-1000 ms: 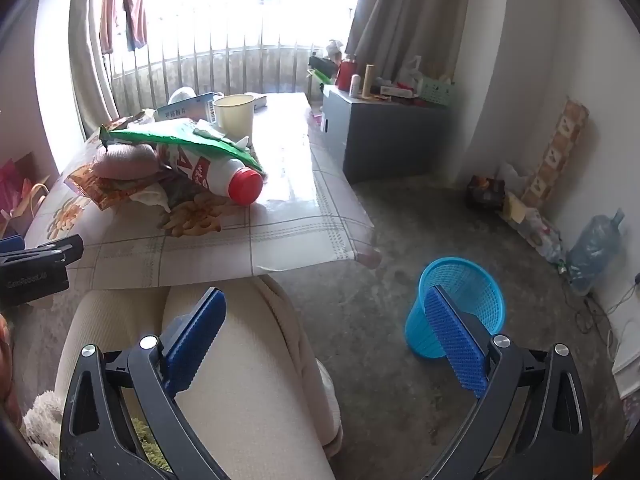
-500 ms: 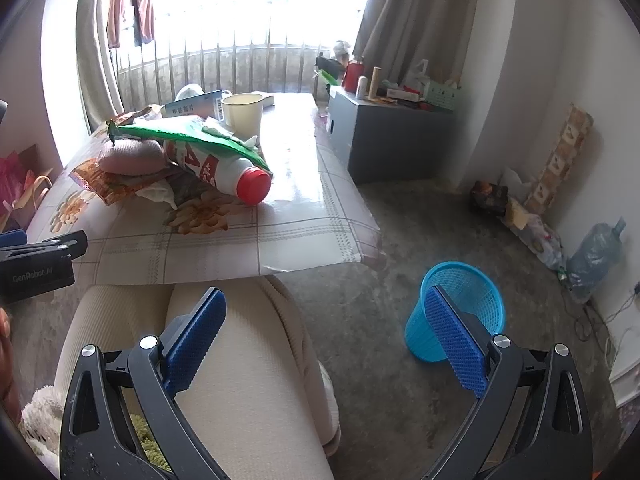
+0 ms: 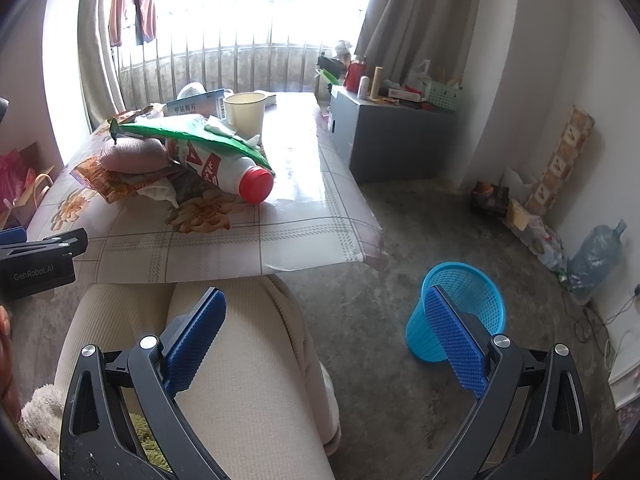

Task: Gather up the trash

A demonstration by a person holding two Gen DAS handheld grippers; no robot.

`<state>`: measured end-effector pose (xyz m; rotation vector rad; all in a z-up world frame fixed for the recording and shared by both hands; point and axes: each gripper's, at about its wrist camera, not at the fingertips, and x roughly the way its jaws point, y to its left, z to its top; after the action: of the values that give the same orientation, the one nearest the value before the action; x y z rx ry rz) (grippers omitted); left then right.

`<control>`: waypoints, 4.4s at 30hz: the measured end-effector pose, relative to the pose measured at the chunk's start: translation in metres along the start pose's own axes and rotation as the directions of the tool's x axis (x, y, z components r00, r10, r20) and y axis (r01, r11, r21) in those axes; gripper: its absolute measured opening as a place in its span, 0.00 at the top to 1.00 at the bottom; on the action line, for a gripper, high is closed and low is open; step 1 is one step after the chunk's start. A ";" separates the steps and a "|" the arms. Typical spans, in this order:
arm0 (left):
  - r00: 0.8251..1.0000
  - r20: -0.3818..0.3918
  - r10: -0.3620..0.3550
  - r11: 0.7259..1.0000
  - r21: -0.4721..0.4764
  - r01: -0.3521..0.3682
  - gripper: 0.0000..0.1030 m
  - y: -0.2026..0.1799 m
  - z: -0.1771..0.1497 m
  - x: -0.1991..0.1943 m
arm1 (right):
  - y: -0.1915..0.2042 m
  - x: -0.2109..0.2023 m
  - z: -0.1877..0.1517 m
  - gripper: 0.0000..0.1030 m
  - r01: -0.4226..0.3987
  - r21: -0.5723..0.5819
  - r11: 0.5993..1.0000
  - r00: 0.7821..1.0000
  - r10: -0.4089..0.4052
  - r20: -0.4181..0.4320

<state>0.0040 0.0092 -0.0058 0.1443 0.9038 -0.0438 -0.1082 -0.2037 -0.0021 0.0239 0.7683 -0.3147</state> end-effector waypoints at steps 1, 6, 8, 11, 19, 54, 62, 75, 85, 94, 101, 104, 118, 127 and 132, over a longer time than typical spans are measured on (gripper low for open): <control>1.000 0.000 0.000 1.000 0.000 0.000 0.06 0.000 0.000 0.000 | 0.000 0.000 0.000 0.08 0.000 0.000 1.000 1.000 0.000 0.000; 1.000 0.000 -0.001 1.000 0.000 0.001 0.06 0.000 0.000 0.000 | 0.000 0.000 0.000 0.08 -0.001 0.001 1.000 1.000 0.001 0.000; 1.000 -0.001 0.001 1.000 0.000 -0.001 0.06 0.000 0.000 0.000 | 0.000 0.000 0.000 0.08 -0.001 0.000 1.000 1.000 0.001 0.000; 1.000 0.000 0.000 1.000 0.000 0.000 0.06 0.000 0.000 0.000 | 0.000 -0.001 0.000 0.08 -0.003 0.001 1.000 1.000 0.003 0.000; 1.000 0.000 0.001 1.000 0.001 -0.001 0.06 0.000 0.000 0.000 | 0.003 -0.001 0.003 0.08 -0.008 -0.004 1.000 1.000 0.008 -0.001; 0.999 0.016 0.043 0.999 -0.025 -0.042 0.06 0.019 0.005 0.005 | 0.009 0.001 0.014 0.08 -0.066 -0.010 0.998 0.997 0.066 0.028; 0.998 0.065 0.019 0.999 -0.046 -0.016 0.06 0.046 0.017 0.011 | 0.009 -0.001 0.040 0.08 -0.215 0.046 0.975 0.968 0.207 0.140; 0.938 0.231 -0.258 0.955 -0.084 0.283 0.06 0.082 0.035 0.025 | -0.013 0.031 0.074 0.08 -0.487 0.288 0.824 0.873 0.469 0.135; 0.901 0.302 -0.311 0.923 -0.129 0.362 0.06 0.132 0.093 0.030 | -0.026 0.051 0.115 0.08 -0.546 0.318 0.775 0.837 0.523 0.162; 0.878 0.189 -0.440 0.824 -0.303 0.478 0.06 0.196 0.225 0.103 | -0.002 0.073 0.239 0.08 -0.664 0.158 0.731 0.748 0.654 0.116; 0.856 -0.008 -0.517 0.747 -0.494 0.446 0.23 0.201 0.284 0.235 | 0.097 0.155 0.355 0.08 -0.733 0.007 0.680 0.674 0.727 -0.133; 0.855 -0.050 -0.517 0.721 -0.563 0.403 0.34 0.205 0.297 0.284 | 0.148 0.209 0.383 0.08 -0.709 0.035 0.704 0.674 0.692 -0.260; 0.910 -0.109 -0.400 0.803 -0.521 0.291 0.61 0.195 0.327 0.354 | 0.267 0.406 0.406 0.10 -0.410 0.251 0.877 0.659 0.475 -0.584; 0.936 -0.069 -0.344 0.825 -0.499 0.266 0.86 0.199 0.316 0.352 | 0.279 0.438 0.401 0.43 -0.315 0.311 0.897 0.641 0.442 -0.627; 0.947 -0.057 -0.317 0.831 -0.497 0.249 0.90 0.202 0.313 0.348 | 0.271 0.432 0.398 0.48 -0.331 0.300 0.895 0.632 0.446 -0.634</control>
<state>0.4837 0.1716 -0.0669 -0.4669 1.0434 -0.0830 0.5319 -0.1167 -0.0363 0.4844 1.4620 0.0782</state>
